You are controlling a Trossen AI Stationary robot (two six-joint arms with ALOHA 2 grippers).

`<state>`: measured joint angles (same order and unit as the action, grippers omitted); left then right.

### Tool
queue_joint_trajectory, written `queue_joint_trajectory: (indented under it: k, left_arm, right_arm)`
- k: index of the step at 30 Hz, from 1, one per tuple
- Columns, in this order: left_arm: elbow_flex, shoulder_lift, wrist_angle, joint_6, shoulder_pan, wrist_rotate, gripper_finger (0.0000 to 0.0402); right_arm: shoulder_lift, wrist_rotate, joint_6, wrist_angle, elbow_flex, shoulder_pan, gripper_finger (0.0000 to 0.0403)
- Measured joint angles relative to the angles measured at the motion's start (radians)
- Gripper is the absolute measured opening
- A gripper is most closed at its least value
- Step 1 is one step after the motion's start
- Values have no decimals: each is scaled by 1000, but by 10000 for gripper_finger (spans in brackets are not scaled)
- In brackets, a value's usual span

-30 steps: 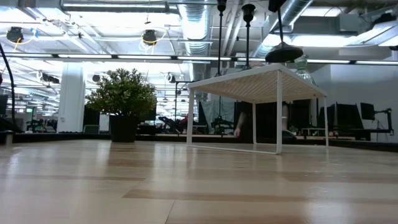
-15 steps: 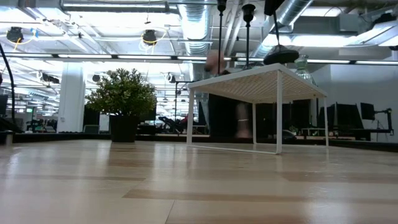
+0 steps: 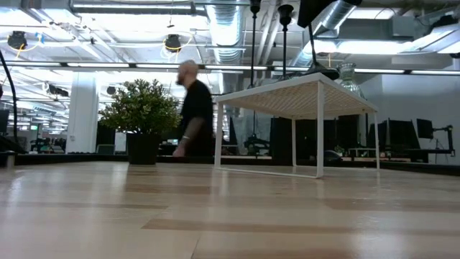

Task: Pick & Place candle stick holders
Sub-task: Put the black candle holder on the shelf aligned with the other black candle holders

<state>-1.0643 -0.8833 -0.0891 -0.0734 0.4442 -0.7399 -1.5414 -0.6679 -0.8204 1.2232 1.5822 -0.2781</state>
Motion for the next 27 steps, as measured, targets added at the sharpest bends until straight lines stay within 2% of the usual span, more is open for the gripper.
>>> queue_joint_trajectory:
  k: [27]
  left_arm:
    - [0,0,0,0,0,0,72]
  right_arm:
    - [0,45,143,-54,0,70,5]
